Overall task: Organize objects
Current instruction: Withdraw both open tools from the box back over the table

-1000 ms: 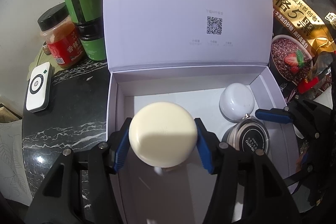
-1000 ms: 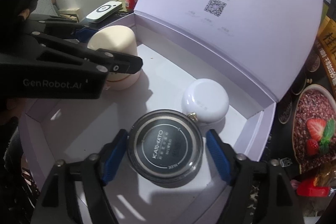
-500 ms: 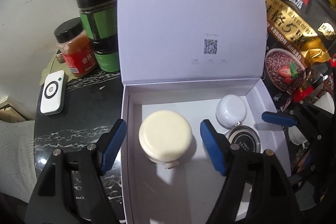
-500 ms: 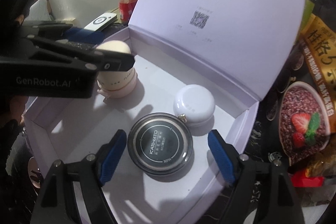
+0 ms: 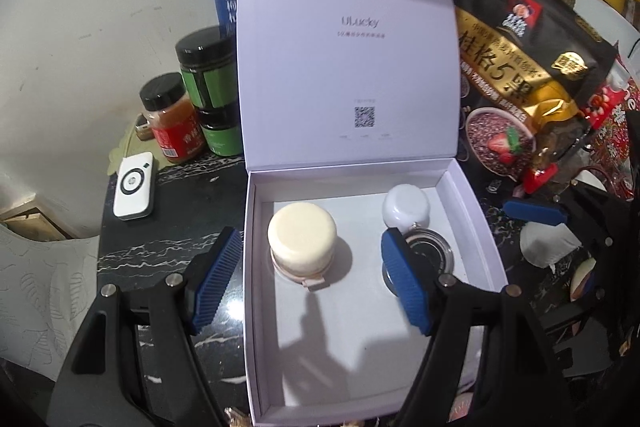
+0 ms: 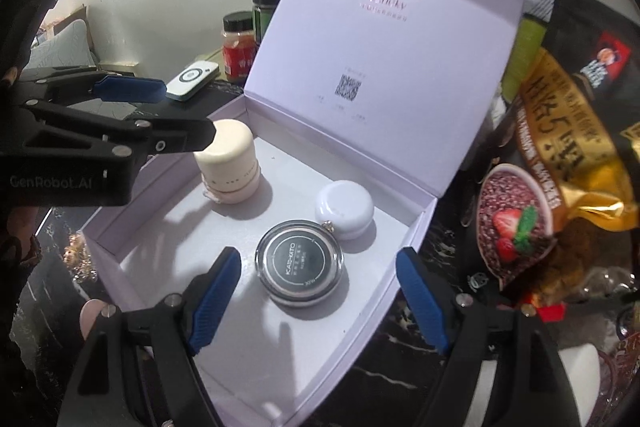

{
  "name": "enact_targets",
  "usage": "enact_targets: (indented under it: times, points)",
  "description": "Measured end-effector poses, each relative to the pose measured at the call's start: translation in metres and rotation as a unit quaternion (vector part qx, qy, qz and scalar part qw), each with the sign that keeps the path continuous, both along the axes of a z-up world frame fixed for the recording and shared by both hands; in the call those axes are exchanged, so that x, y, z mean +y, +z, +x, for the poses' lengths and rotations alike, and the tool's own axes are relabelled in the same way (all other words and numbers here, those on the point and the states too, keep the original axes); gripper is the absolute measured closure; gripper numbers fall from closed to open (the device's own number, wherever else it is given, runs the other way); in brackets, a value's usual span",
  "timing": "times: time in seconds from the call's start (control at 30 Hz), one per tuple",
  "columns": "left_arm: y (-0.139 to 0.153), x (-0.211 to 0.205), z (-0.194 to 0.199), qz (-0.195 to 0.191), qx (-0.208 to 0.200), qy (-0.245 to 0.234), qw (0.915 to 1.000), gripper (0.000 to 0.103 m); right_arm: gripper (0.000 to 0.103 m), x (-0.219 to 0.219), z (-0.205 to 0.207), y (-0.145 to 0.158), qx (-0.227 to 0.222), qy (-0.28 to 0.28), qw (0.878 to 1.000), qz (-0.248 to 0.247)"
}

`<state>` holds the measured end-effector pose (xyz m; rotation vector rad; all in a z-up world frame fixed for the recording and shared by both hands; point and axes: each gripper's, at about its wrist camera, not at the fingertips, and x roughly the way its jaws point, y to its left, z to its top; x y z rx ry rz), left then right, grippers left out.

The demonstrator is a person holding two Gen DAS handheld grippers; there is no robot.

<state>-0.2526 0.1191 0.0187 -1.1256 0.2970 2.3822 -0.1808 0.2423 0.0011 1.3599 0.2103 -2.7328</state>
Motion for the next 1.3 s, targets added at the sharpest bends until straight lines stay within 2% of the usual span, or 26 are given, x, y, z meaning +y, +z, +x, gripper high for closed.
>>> enact_targets:
  times: [0.37,0.73,0.9,1.1,1.3]
  points:
    - [0.025,-0.008,0.034,0.008,0.018,0.003,0.9998,0.031,0.022,-0.01,0.025,0.024,0.021,-0.006,1.0,0.005]
    - [0.038,-0.017,0.068,0.011,0.03,0.009,0.9995,0.03,0.022,-0.014,0.055,0.039,0.039,-0.011,0.999,0.007]
    - [0.04,-0.024,0.085,0.01,0.04,0.014,0.9991,0.02,0.022,-0.015,0.069,0.044,0.046,-0.014,0.999,0.007]
    - [0.043,-0.03,0.109,-0.005,0.061,0.015,0.998,0.016,0.022,-0.02,0.085,0.046,0.05,-0.012,0.999,0.006]
    - [0.045,-0.039,0.126,-0.004,0.063,0.021,0.9978,0.014,0.022,-0.026,0.101,0.045,0.053,-0.009,0.999,0.003]
